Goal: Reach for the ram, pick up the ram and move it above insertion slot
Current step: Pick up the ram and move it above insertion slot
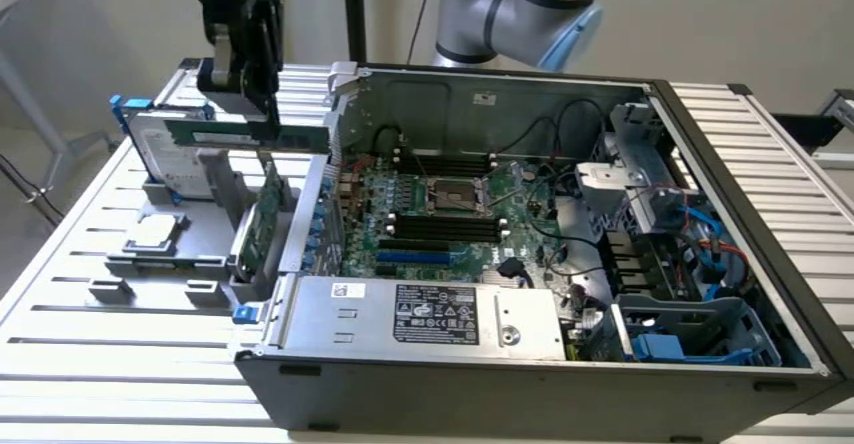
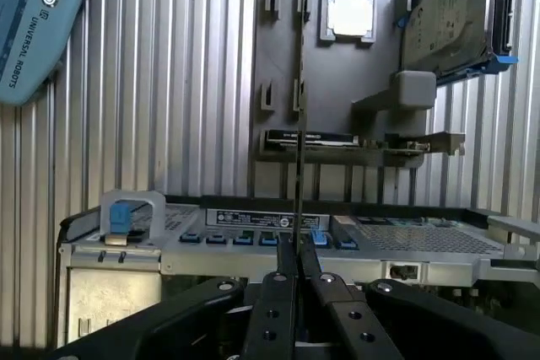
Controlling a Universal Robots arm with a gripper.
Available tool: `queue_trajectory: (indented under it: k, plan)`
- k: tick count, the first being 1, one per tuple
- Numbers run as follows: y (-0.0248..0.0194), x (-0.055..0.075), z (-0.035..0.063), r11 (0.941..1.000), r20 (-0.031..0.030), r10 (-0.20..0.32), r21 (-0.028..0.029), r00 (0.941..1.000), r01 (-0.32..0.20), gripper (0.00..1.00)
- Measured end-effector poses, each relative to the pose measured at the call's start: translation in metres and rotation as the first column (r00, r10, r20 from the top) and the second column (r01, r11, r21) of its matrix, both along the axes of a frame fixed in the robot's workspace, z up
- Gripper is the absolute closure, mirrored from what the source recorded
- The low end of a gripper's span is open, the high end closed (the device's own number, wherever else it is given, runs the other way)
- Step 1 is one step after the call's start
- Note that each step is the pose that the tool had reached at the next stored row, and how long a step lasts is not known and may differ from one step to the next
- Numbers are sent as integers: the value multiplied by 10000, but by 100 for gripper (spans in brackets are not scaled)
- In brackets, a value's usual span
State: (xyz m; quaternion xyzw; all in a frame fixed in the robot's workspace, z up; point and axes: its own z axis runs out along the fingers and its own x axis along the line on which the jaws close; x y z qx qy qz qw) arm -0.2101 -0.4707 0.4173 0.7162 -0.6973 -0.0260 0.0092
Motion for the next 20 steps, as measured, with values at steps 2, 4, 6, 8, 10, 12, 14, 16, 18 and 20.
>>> queue_trajectory:
  k: [2, 4, 6, 8, 10, 12, 14, 16, 18, 20]
  plan:
    - [18, 87, 0, 10000, 0, -1, 1, 10000, 1, 87]
    - [35, 174, 0, 10000, 0, 0, 1, 10000, 0, 87]
    - [53, 260, 0, 10000, 0, 0, 1, 10000, 0, 87]
    - [72, 348, 0, 10000, 0, 0, 2, 10000, 0, 87]
    - [94, 433, 0, 10000, 1, 0, 3, 10000, 0, 87]
    - [120, 510, 0, 10000, -1, 0, 1, 10000, 0, 87]
    - [151, 579, 0, 10000, 0, 0, 2, 10000, 0, 87]
    - [191, 636, -2, 10000, 0, 0, 2, 10000, 0, 87]
    - [238, 687, -3, 10000, 0, 0, 2, 10000, 0, 87]
    - [288, 740, -5, 10000, 0, 0, 2, 10000, 0, 87]
